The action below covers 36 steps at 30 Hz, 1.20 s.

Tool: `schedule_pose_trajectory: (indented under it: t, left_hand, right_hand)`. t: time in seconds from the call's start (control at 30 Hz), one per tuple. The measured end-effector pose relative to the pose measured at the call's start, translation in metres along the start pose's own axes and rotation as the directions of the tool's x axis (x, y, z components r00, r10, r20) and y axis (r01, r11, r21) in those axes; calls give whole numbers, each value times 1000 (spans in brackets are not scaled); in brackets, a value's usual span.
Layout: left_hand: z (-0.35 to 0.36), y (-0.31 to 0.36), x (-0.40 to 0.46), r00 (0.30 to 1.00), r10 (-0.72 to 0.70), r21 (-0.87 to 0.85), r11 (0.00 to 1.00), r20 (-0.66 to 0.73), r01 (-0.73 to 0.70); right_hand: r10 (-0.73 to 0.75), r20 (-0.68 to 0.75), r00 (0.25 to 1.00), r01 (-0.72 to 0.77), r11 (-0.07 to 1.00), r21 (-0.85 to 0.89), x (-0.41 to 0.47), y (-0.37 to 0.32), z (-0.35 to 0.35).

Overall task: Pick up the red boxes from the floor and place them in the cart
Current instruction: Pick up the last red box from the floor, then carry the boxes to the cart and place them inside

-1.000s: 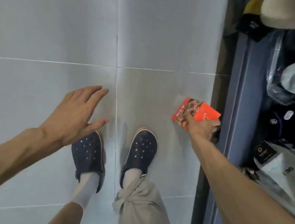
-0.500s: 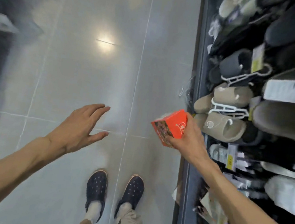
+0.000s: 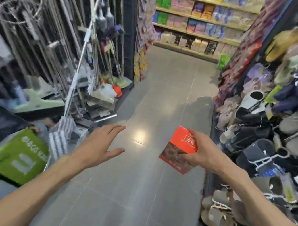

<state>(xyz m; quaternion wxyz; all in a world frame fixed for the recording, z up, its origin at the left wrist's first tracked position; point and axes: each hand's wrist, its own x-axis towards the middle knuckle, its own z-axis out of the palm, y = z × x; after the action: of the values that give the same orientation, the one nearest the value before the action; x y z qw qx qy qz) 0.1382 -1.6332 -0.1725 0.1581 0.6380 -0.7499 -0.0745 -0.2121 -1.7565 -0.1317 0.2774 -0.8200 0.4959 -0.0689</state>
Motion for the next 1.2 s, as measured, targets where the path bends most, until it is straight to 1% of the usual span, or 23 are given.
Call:
schedule_pose_trajectory:
  t: [0.07,0.17,0.27,0.33,0.43,0.5,0.57,0.67,0.73,0.83,0.93,0.97,1.07,1.13,1.2]
  left_hand:
    - [-38,10,-15,999,-25,51,998,-34,27]
    - [-82,24,-46,992,-65,139,987,-105,79]
    - [-119,34,-87,965,-179,178,961,-191,214]
    - [-138,35,-126,927,-275,189,926,-255,327]
    - [-165,40,-204,842,-438,198,837,-315,509]
    - [-180,48,-264,769,-527,188,767,-361,614]
    - [-192,57,-331,690,-596,185,687,-410,703]
    - [-206,86,-435,569,-667,183,558,-481,809]
    - [-214,116,-501,469,-699,138,477,-540,868]
    - [-221,169,-603,298,-750,89,307,-590,948]
    - [-218,229,-705,165,-765,56,167,-622,984]
    - [-217,252,-736,121,-766,49,117,-631,992]
    - [-209,323,-821,-27,-754,15,-48,-656,999]
    - [-198,370,-873,-126,-750,-20,-148,-649,989]
    - [-188,416,-923,-218,-735,-41,-251,-643,967]
  right_hand:
    - [-110,38,993,111,994,-17,5,-30,-22]
    - [-291,89,953,294,956,-18,12,-82,-51]
    - [-410,142,901,417,908,-29,16,-138,-64]
    - [-507,186,842,522,852,-42,18,-182,-61]
    - [-650,248,718,682,728,-67,9,-253,-42]
    - [-720,282,634,760,647,-58,-9,-300,-23]
    - [-775,313,549,814,581,11,-33,-348,0]
    - [-845,375,382,891,445,95,-85,-420,39]
    - [-884,399,244,936,322,142,-128,-466,68]
    - [-901,425,83,955,194,224,-209,-531,113]
    - [-889,451,-85,947,68,313,-299,-589,164]
    - [-881,458,-118,940,50,338,-328,-605,182]
    - [-836,483,-260,908,-42,417,-425,-648,231]
    - [-808,460,-370,879,-144,454,-493,-670,256]
    - [-767,455,-453,836,-188,516,-561,-689,277]
